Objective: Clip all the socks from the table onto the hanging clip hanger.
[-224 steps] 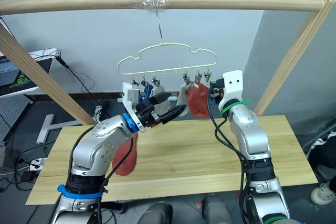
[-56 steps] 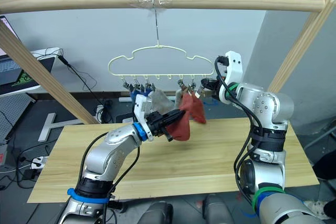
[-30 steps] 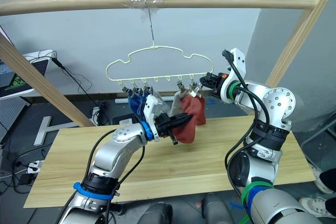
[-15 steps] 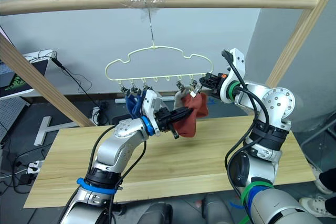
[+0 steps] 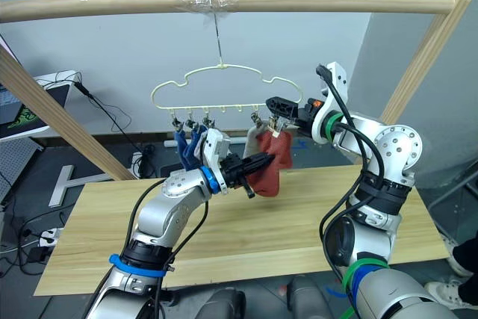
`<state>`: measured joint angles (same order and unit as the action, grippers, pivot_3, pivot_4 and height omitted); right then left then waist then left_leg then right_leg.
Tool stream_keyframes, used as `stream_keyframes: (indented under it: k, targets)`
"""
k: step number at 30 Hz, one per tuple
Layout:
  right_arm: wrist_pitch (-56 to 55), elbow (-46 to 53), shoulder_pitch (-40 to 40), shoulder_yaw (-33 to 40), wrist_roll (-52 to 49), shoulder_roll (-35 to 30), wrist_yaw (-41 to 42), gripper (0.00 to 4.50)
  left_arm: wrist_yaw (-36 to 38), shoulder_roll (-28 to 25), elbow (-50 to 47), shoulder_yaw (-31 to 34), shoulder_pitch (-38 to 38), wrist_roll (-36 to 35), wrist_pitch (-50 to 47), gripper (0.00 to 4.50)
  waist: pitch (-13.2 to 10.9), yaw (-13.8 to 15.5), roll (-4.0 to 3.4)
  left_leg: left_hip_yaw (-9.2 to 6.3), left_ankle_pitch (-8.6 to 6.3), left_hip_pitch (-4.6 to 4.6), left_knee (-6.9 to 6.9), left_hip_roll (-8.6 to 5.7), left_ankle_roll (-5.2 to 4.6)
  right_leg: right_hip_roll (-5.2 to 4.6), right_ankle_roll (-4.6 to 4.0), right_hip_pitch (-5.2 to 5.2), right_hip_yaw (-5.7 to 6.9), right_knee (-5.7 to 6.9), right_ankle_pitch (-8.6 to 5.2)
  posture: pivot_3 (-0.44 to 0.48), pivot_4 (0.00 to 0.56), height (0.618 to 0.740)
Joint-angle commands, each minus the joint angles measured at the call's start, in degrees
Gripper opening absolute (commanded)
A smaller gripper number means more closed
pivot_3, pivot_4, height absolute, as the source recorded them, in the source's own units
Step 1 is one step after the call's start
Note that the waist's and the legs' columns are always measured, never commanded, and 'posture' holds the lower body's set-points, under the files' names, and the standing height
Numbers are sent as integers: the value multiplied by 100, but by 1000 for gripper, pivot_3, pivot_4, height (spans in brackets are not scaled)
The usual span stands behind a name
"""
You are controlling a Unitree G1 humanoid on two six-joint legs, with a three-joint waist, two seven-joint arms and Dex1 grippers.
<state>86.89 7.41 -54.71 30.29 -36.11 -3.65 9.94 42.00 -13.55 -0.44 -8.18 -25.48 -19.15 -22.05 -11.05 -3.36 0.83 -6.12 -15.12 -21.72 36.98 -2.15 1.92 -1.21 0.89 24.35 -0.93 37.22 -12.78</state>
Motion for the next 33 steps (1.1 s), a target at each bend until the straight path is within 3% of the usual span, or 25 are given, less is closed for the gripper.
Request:
stream_keyframes:
  k: [1, 18, 22, 25, 33]
  targets:
    - [-375, 241, 20, -56, -158, -157, 122, 4493, 87, 30, -280, 25, -40, -171, -60, 227, 0, 3, 0, 0, 0, 0, 0, -1, 0, 0, 0, 0, 0, 0, 0, -54, 188, 740]
    - [-1386, 461, 971, -1086, -77, -1060, 553, 4500, 134, -297, -491, 146, 393, -149, -152, 4493, 0, 2, 0, 0, 0, -1, 0, 0, 0, 1, 2, -1, 0, -4, -1, -56, 183, 740]
    - [-1875, 549, 1378, -1525, 126, -1564, 807, 4500, 31, -517, -608, 357, 624, -139, -131, 4493, 0, 5, 0, 2, 0, -1, 0, -1, 0, 1, 3, -1, -1, -6, -2, -42, 180, 740]
    - [-2957, 689, 2228, -2025, 674, -2311, 1397, 4500, -151, -1024, -705, 1024, 1106, -140, -151, 4493, 1, 12, 1, -4, 0, -2, -4, 0, -1, 1, 7, -5, 3, -16, -4, -42, 180, 740]
    - [-5175, 546, 3521, -2605, 1701, -3108, 2175, 4500, -518, -1920, -546, 2175, 1822, 2, 5, 4493, -6, 39, -3, 4, -5, 17, -1, 3, -7, 0, 35, -23, -1, -25, -21, -19, 176, 740]
